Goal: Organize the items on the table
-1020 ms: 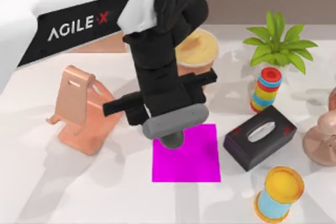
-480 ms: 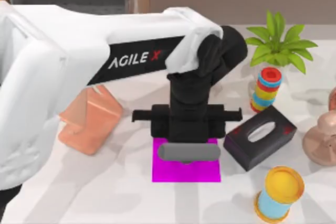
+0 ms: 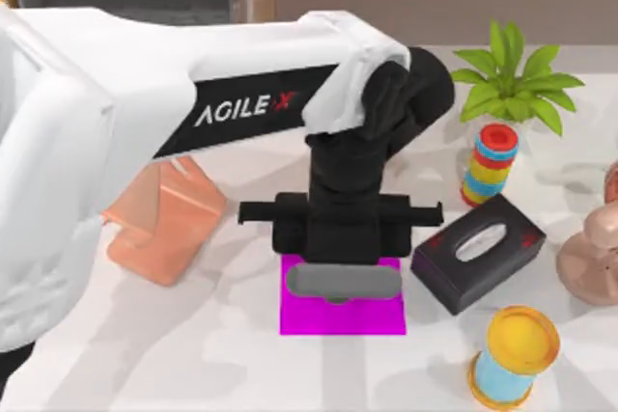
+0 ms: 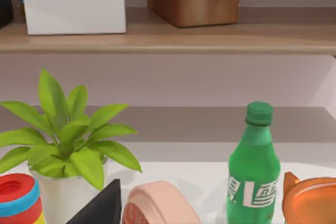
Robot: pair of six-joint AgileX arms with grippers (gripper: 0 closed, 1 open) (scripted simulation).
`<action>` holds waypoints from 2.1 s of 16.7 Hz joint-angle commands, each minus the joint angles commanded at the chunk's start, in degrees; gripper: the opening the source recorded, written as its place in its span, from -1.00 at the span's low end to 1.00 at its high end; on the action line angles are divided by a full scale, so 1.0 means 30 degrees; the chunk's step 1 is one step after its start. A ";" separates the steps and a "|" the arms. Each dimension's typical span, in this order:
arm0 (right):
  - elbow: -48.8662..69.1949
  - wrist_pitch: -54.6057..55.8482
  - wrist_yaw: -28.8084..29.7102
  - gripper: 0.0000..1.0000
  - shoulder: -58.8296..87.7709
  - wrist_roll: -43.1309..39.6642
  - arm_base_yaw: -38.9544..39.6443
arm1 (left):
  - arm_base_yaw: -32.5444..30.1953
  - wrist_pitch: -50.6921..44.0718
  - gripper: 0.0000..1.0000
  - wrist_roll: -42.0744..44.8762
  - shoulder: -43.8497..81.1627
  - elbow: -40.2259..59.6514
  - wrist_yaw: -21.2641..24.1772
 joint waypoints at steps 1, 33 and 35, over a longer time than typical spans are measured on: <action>0.0000 0.0000 0.0000 1.00 0.0000 0.0000 0.0000 | -0.0133 -0.0247 -1.00 0.0163 -0.0224 -0.0176 0.0123; 0.0000 0.0000 0.0000 1.00 0.0000 0.0000 0.0000 | 0.0036 0.1261 1.00 -0.0159 0.0645 -0.0266 0.0073; 0.0000 0.0000 0.0000 1.00 0.0000 0.0000 0.0000 | 0.0036 0.1261 1.00 -0.0159 0.0645 -0.0266 0.0073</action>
